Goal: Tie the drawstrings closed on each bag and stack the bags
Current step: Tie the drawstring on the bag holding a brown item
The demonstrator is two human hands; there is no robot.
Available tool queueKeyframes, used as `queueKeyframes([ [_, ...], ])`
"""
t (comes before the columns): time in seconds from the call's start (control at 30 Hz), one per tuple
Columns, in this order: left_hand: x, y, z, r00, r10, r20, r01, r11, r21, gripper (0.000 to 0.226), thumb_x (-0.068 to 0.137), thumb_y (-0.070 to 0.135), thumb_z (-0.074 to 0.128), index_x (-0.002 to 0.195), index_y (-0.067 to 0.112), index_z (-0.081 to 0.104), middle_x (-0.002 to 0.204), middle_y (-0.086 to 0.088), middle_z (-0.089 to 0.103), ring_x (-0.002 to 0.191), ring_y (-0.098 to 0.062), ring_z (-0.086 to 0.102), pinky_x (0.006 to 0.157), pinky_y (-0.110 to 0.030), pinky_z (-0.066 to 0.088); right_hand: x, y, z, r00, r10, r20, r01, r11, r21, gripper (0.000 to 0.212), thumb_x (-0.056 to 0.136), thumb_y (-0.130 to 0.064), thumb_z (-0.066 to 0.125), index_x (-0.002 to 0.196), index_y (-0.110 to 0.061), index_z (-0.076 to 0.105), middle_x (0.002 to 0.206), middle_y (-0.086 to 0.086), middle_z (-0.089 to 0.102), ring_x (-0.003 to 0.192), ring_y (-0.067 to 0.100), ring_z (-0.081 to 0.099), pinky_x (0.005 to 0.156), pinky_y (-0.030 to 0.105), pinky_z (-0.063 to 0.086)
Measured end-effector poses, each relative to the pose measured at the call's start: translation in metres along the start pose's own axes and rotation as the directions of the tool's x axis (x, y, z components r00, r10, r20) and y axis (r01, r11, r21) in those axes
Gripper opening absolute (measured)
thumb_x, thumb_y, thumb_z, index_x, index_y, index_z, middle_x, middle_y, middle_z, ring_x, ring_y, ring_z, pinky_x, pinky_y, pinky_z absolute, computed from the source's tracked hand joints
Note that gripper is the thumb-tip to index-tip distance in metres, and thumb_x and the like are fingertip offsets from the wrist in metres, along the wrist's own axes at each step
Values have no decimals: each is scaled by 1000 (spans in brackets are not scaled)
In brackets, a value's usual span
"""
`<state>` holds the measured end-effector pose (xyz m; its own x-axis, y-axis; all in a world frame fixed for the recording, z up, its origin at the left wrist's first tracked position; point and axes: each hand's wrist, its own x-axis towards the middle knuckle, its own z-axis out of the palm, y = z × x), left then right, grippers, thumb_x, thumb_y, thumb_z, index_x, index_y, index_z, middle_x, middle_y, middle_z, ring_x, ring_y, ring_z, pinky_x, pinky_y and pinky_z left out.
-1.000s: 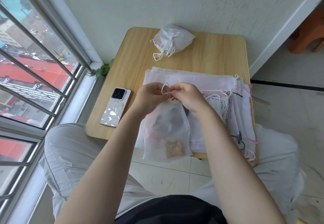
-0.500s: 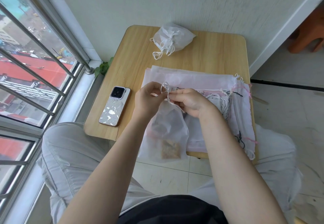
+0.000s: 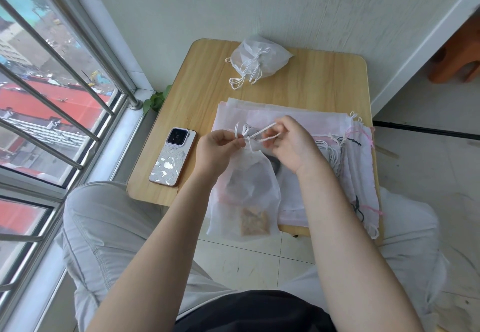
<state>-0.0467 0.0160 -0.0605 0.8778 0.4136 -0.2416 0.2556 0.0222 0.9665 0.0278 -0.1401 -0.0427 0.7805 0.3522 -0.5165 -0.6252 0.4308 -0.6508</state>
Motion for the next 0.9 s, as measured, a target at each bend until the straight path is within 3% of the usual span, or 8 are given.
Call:
queueKeyframes([
  [0.13,-1,-1,0,1000,3,-9,-3,1000,6,5,79,2,76,76,6,74,83,1,74,75,-7,67,72,-18,52,-5,-2,1,996,-90,8,85,960,268,44,97,-18,53,56,-14,38,72,10,63,79,27,70,83,40,55],
  [0.2,-2,0,0,1000,-3,-16,3,1000,7,3,80,3,76,79,2,73,82,0,74,74,-7,66,70,-18,52,-7,-2,2,996,-85,10,79,964,252,43,100,-23,50,61,-17,33,57,3,50,52,18,58,65,33,54],
  [0.27,0,1,-2,996,-32,-83,34,999,19,6,81,5,75,78,4,71,76,-3,72,64,-8,64,63,-18,51,-8,-3,3,995,-95,-41,96,995,23,42,101,-24,47,64,-20,28,48,-3,30,38,12,26,41,21,27],
  [0.37,2,1,-7,977,-40,-211,53,997,53,11,83,5,73,74,8,67,73,-10,71,52,-8,58,54,-18,49,-6,-1,1,957,-263,-123,185,879,-440,39,96,-19,52,65,-20,28,51,-2,24,42,14,17,45,20,15],
  [0.47,2,-1,-6,979,-48,-198,63,996,70,11,84,6,72,76,5,64,75,-12,71,49,-8,57,53,-21,48,-9,4,7,907,-418,45,235,414,-879,28,89,-27,59,70,-15,42,62,-3,40,56,15,36,54,29,30],
  [0.63,1,7,-13,979,-19,-201,32,998,63,15,86,5,69,72,6,62,66,-1,70,49,-10,55,56,-28,52,-13,4,9,968,-181,172,187,74,-980,20,78,-43,72,89,-28,64,88,-9,63,86,14,59,73,30,45],
  [0.73,4,8,-17,983,-37,-181,56,994,99,4,85,8,65,83,5,63,69,3,71,56,-12,62,65,-33,57,-13,1,10,969,-143,202,212,56,-976,17,79,-37,76,86,-24,66,82,-11,57,84,14,55,66,26,39],
  [0.9,10,11,-24,954,283,-95,-195,832,519,66,82,7,59,141,21,36,117,5,58,102,-10,56,85,-25,45,-11,2,15,954,-186,235,254,86,-963,14,80,-31,76,78,-24,64,78,-12,57,78,11,52,64,27,35],
])
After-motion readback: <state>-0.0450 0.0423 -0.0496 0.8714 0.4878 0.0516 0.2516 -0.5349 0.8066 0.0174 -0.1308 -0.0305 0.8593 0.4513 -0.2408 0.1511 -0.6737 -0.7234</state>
